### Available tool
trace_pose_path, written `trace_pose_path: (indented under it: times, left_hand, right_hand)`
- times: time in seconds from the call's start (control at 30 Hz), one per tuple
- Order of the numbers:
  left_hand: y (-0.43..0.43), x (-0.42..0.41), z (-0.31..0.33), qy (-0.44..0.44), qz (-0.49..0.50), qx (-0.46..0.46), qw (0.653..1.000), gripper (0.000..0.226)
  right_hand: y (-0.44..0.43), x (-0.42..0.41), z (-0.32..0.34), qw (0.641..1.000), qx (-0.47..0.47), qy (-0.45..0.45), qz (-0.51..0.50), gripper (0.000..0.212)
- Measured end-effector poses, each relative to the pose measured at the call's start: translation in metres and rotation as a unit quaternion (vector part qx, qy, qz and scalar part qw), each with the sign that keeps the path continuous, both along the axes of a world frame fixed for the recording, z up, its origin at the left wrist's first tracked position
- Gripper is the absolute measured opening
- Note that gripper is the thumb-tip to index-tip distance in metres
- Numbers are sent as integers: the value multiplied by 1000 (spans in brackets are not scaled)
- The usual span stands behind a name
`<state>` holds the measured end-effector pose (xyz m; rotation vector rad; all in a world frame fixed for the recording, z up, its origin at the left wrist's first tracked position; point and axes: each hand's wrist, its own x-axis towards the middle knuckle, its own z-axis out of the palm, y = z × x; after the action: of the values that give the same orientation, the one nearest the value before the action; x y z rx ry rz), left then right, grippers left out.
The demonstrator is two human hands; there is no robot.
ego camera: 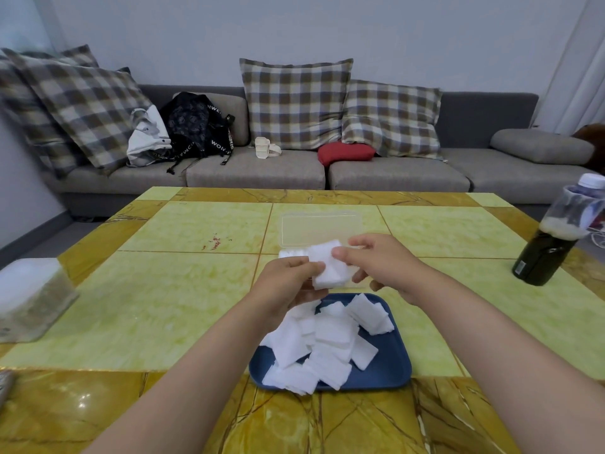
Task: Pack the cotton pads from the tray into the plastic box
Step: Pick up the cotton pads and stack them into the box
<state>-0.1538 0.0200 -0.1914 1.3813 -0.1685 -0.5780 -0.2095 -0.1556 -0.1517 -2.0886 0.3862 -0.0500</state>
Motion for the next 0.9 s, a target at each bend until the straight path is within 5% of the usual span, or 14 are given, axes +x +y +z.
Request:
trace_pose_path:
  times: [0.13,0.3,0.4,0.5,0.6,0.67,0.9]
  left_hand:
    - [-4,5,3,12,-13,-25,1000,22]
    - [-16,18,7,-108,40,79,990,25]
    - [-22,39,1,-311,106,261,908,27]
    - [-31,59,-10,-392,63,350,848,29]
    - [-41,69,-22,-440,-7,417,795,33]
    - [-44,74,-28,-445,-34,439,780,36]
    - [-36,82,-41,-444,-48,416,792,38]
  right_hand:
    - [0,1,-3,985,157,46,61,27]
    - [-10,24,-4,990,143,1,-3,27]
    - [-24,42,-8,993,73,-48,-78,24]
    - [-31,57,-16,993,-40,-52,-97,10]
    - [-33,71,-28,987,-146,-12,-68,22]
    - [-33,80,-33,975,-214,23,-54,34]
    - [-15,97,-25,910,-385,149,-34,15]
